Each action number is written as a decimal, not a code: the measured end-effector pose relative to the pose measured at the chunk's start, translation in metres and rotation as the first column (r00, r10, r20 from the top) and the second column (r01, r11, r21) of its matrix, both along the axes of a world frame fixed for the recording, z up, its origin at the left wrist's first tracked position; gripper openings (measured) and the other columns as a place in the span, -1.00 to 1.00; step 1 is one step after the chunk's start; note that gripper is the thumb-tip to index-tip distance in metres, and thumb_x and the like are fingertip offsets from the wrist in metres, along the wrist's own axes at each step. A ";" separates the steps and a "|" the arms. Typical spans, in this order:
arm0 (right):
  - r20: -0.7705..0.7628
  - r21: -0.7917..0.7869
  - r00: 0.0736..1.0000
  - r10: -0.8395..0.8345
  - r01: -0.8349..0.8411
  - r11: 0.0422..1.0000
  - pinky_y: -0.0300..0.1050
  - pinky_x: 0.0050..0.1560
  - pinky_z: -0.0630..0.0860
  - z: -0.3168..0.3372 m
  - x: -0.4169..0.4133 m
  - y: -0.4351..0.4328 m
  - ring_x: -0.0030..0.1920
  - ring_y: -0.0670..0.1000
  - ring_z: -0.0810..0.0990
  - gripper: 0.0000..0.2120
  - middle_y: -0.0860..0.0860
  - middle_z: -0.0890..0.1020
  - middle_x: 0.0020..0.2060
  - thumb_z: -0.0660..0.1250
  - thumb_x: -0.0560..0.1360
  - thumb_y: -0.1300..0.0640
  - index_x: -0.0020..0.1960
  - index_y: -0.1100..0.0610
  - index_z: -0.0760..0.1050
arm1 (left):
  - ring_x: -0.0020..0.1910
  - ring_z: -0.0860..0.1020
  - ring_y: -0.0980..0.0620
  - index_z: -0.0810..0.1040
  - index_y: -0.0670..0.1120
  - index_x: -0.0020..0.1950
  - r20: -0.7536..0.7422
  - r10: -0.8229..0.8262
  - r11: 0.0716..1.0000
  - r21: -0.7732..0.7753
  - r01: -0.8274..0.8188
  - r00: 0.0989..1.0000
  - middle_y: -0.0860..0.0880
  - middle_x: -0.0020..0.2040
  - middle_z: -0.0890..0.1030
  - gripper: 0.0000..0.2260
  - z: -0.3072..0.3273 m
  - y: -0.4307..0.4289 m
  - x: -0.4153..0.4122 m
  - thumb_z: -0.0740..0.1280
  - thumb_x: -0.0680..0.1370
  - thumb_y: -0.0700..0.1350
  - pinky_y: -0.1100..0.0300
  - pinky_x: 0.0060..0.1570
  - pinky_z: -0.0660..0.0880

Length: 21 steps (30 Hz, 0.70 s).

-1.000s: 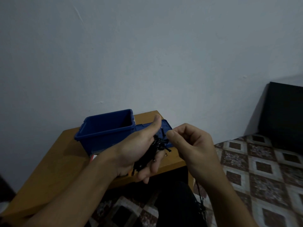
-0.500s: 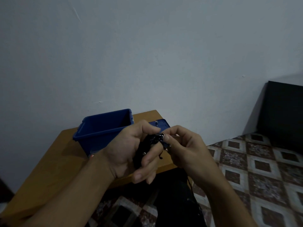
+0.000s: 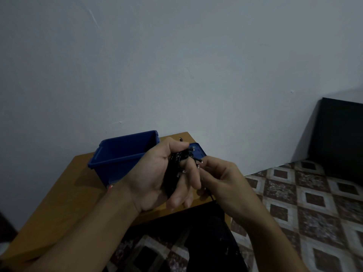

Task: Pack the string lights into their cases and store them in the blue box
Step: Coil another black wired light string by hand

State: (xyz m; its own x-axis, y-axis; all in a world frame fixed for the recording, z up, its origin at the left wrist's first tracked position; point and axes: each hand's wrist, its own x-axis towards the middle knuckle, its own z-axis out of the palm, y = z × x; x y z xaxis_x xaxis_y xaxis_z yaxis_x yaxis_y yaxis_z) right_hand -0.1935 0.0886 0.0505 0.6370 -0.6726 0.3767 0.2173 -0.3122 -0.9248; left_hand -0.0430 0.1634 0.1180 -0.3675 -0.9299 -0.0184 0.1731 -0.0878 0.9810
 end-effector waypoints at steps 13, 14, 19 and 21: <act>-0.042 0.009 0.998 -0.040 0.040 0.999 0.20 -0.12 0.64 0.000 0.001 0.002 -0.28 0.18 0.69 -0.78 0.14 0.72 -0.22 0.35 0.58 0.04 0.14 0.16 0.54 | -0.22 0.63 -0.10 0.58 -0.32 0.25 -0.265 0.094 0.991 -0.071 -0.117 0.960 -0.18 -0.07 0.69 -0.31 0.013 0.004 -0.003 0.07 0.59 0.26 -0.01 -0.08 0.52; -0.067 -0.005 0.998 -0.022 0.022 1.000 0.15 -0.14 0.65 0.000 0.001 0.002 -0.30 0.16 0.68 -0.86 0.14 0.72 -0.23 0.33 0.61 0.10 0.11 0.14 0.55 | -0.15 0.64 -0.12 0.53 -0.33 0.31 -0.301 0.086 0.991 -0.073 -0.113 0.950 -0.20 0.01 0.69 -0.29 0.013 0.004 -0.003 0.07 0.59 0.28 -0.02 -0.03 0.55; -0.110 0.001 0.992 -0.057 0.058 0.998 -0.02 -0.15 0.63 -0.004 0.005 0.001 -0.28 0.05 0.67 -0.75 0.07 0.72 -0.21 0.29 0.65 0.15 0.31 -0.02 0.46 | 0.00 0.64 -0.15 0.42 -0.31 0.42 -0.363 0.212 0.959 -0.104 -0.265 0.908 -0.24 0.21 0.63 -0.28 0.012 0.005 -0.008 0.05 0.59 0.29 -0.04 0.14 0.56; -0.126 -0.022 0.986 -0.112 0.110 0.994 -0.03 -0.15 0.59 -0.005 0.005 0.000 -0.30 -0.01 0.63 -0.79 0.03 0.70 -0.24 0.30 0.64 0.14 0.27 0.01 0.49 | 0.00 0.63 -0.15 0.40 -0.29 0.42 -0.373 0.275 0.936 -0.106 -0.336 0.886 -0.23 0.23 0.63 -0.30 0.014 0.005 -0.010 0.04 0.60 0.29 -0.03 0.13 0.56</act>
State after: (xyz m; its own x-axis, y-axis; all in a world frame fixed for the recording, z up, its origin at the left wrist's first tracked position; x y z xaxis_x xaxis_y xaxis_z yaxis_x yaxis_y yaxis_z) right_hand -0.1882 0.0882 0.0453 0.6017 -0.7369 0.3081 0.0621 -0.3414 -0.9379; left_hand -0.0529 0.1688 0.1323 -0.0195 -0.9756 0.2185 0.4966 0.1803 0.8491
